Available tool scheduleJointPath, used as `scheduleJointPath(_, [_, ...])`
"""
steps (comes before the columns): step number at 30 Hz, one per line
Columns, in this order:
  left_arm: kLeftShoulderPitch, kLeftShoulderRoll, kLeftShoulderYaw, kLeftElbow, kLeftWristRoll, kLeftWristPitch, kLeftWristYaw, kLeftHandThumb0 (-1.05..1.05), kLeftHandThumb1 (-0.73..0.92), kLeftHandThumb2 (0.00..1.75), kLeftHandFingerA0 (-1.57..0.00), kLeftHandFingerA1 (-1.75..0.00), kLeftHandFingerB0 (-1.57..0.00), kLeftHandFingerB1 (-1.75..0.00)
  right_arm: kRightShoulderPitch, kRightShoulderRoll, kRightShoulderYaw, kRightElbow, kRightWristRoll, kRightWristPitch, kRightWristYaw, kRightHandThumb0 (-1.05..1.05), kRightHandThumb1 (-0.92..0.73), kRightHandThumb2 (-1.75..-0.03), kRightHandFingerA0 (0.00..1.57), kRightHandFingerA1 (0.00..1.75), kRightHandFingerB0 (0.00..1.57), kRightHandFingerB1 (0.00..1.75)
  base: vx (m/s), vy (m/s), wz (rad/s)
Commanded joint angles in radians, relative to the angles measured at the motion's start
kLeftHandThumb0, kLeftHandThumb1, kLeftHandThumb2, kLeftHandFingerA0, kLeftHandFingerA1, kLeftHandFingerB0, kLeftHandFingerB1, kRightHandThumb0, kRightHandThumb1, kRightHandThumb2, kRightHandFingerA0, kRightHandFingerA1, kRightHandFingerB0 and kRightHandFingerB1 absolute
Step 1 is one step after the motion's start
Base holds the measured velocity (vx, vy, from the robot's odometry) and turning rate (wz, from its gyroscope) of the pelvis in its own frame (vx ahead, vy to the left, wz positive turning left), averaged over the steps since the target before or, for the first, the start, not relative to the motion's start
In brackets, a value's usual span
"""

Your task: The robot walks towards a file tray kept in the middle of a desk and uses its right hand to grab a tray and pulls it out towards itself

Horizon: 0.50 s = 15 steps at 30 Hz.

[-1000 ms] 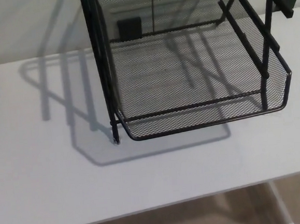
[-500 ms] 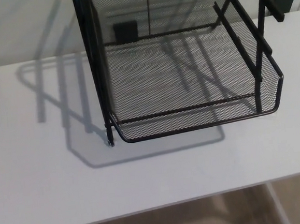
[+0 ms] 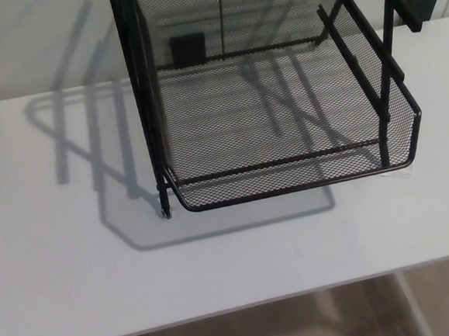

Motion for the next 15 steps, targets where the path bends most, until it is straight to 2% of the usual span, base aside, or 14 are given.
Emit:
scheduleJointPath(1, [0.004, 0.028, 0.036, -0.019, -0.013, -0.011, -0.007, -0.42, 0.67, 0.59, -0.29, -0.53, -0.24, -0.4, 0.107, 0.097, -0.29, -0.501, 0.282, -0.106, -0.188, -0.8, -0.65, -1.06, 0.0, 0.53, 0.0, 0.29, 0.0, 0.0, 0.0])
scheduleJointPath(3, [0.0, 0.028, 0.037, -0.006, -0.011, -0.019, -0.006, -0.43, 0.67, 0.59, -0.29, -0.56, -0.25, -0.41, 0.072, 0.092, -0.357, -0.614, 0.281, -0.149, -0.239, -0.78, -0.63, -1.04, 0.01, 0.48, 0.01, 0.32, 0.0, 0.0, 0.0])
scheduleJointPath(6, [0.005, 0.028, 0.037, -0.015, -0.018, -0.019, -0.015, -0.43, 0.67, 0.59, -0.29, -0.57, -0.23, -0.41, 0.029, 0.073, -0.414, -0.75, 0.199, -0.201, -0.27, -0.76, -0.67, -1.05, 0.0, 0.41, 0.05, 0.31, 0.0, 0.0, 0.0])
scheduleJointPath(7, [0.012, 0.024, 0.034, -0.018, -0.012, -0.018, -0.006, -0.43, 0.67, 0.59, -0.29, -0.54, -0.24, -0.4, 0.008, 0.053, -0.424, -0.812, 0.162, -0.212, -0.264, -0.82, -0.69, -0.92, 0.04, 0.32, 0.03, 0.26, 0.0, 0.0, 0.0])
scheduleJointPath(8, [0.006, 0.025, 0.033, -0.006, -0.005, -0.024, -0.001, -0.43, 0.67, 0.59, -0.31, -0.55, -0.25, -0.41, -0.009, 0.045, -0.43, -0.879, 0.112, -0.205, -0.269, -0.83, -0.72, -1.05, 0.02, 0.29, 0.02, 0.25, 0.0, 0.0, 0.0])
scheduleJointPath(9, [0.005, 0.024, 0.034, -0.001, -0.009, -0.027, -0.004, -0.43, 0.67, 0.59, -0.3, -0.57, -0.24, -0.41, -0.048, 0.028, -0.428, -0.929, 0.053, -0.222, -0.263, -0.72, -0.66, -1.04, 0.02, 0.41, 0.02, 0.28, 0.0, 0.0, 0.0])
scheduleJointPath(10, [0.003, 0.024, 0.034, 0.003, -0.007, -0.03, -0.004, -0.43, 0.67, 0.59, -0.3, -0.56, -0.25, -0.41, -0.074, 0.011, -0.412, -0.955, 0.028, -0.243, -0.24, -0.73, -0.64, -1.0, 0.02, 0.41, 0.03, 0.33, 0.0, 0.0, 0.0])
scheduleJointPath(11, [0.001, 0.025, 0.033, 0.005, -0.006, -0.029, -0.003, -0.44, 0.66, 0.59, -0.29, -0.57, -0.25, -0.42, -0.097, 0.004, -0.406, -0.971, -0.02, -0.257, -0.231, -0.71, -0.66, -1.01, 0.01, 0.34, 0.01, 0.28, 0.0, 0.0, 0.0])
scheduleJointPath(12, [0.001, 0.027, 0.032, 0.002, -0.002, -0.023, -0.001, -0.45, 0.66, 0.59, -0.28, -0.56, -0.25, -0.41, -0.136, -0.009, -0.376, -1.013, -0.106, -0.262, -0.215, -0.74, -0.62, -0.98, 0.02, 0.36, 0.02, 0.39, 0.0, 0.0, 0.0])
scheduleJointPath(13, [0.004, 0.028, 0.03, -0.006, 0.001, -0.015, 0.0, -0.45, 0.66, 0.59, -0.28, -0.56, -0.25, -0.41, -0.153, -0.011, -0.344, -1.054, -0.134, -0.234, -0.203, -0.74, -0.62, -0.98, 0.02, 0.36, 0.02, 0.39, 0.0, 0.0, 0.0])
scheduleJointPath(14, [0.009, 0.027, 0.032, -0.012, -0.002, -0.016, 0.001, -0.44, 0.67, 0.59, -0.28, -0.55, -0.25, -0.41, -0.209, -0.033, -0.308, -1.061, -0.214, -0.255, -0.187, -0.85, -0.65, -0.96, 0.05, 0.25, 0.06, 0.3, 0.0, 0.0, 0.0])
scheduleJointPath(15, [0.013, 0.026, 0.034, -0.013, -0.004, -0.018, 0.001, -0.44, 0.67, 0.59, -0.28, -0.55, -0.25, -0.41, -0.241, -0.046, -0.28, -1.081, -0.262, -0.242, -0.175, -0.85, -0.65, -0.96, 0.05, 0.25, 0.06, 0.3, 0.0, 0.0, 0.0])
